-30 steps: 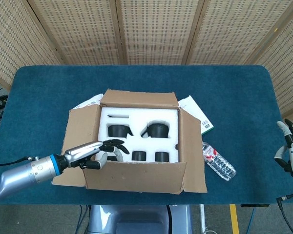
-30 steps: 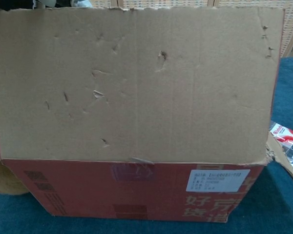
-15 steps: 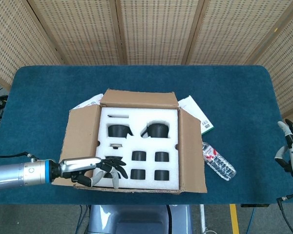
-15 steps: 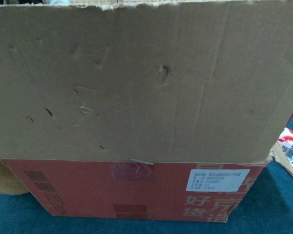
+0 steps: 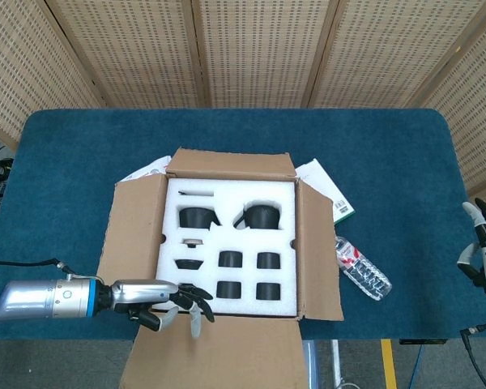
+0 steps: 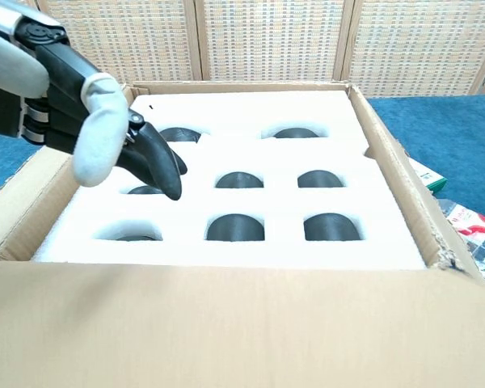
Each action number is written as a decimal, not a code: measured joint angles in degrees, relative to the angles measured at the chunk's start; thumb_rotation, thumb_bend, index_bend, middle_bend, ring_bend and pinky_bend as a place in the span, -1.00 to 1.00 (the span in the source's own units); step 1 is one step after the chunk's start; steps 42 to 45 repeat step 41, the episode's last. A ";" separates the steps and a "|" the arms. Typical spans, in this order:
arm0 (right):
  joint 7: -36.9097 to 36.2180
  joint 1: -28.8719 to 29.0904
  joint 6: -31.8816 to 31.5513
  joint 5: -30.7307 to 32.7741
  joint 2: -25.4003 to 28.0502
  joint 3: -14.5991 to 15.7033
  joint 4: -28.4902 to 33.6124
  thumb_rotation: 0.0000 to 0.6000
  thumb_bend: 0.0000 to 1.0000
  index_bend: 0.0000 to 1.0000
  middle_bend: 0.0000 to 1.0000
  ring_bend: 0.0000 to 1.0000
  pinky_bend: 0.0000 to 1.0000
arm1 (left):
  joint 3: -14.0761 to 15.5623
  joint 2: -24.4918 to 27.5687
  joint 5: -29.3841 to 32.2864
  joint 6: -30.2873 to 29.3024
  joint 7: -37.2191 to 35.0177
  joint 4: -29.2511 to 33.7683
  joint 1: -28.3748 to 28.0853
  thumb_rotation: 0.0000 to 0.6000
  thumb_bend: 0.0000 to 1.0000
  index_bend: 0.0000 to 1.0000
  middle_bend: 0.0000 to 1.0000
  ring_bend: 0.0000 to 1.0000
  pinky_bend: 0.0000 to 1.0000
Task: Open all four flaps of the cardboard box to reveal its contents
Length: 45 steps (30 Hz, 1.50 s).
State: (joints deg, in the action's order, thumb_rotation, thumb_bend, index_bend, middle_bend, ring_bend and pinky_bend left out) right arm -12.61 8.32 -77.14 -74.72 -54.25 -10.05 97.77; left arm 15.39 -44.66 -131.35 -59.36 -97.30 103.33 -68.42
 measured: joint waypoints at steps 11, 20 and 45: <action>-0.41 -0.10 0.27 0.25 -0.64 0.13 -1.22 1.00 0.91 -0.91 -1.00 -1.00 -1.00 | -2.70 1.64 14.51 3.70 26.07 3.92 6.24 -0.20 0.62 -0.28 -0.59 -1.00 -1.00; 1.55 -0.31 -0.80 -0.56 -1.33 0.41 -1.83 1.00 0.91 -0.91 -1.00 -1.00 -1.00 | -5.63 -0.16 30.47 -2.74 66.67 7.60 20.76 -0.22 0.45 -0.33 -0.64 -1.00 -1.00; 9.94 -0.18 -2.89 -2.11 -4.38 1.36 -2.55 1.00 0.91 -0.91 -1.00 -1.00 -1.00 | -12.17 -14.51 53.54 -33.46 109.27 6.25 54.10 -0.19 0.26 -0.34 -0.64 -1.00 -1.00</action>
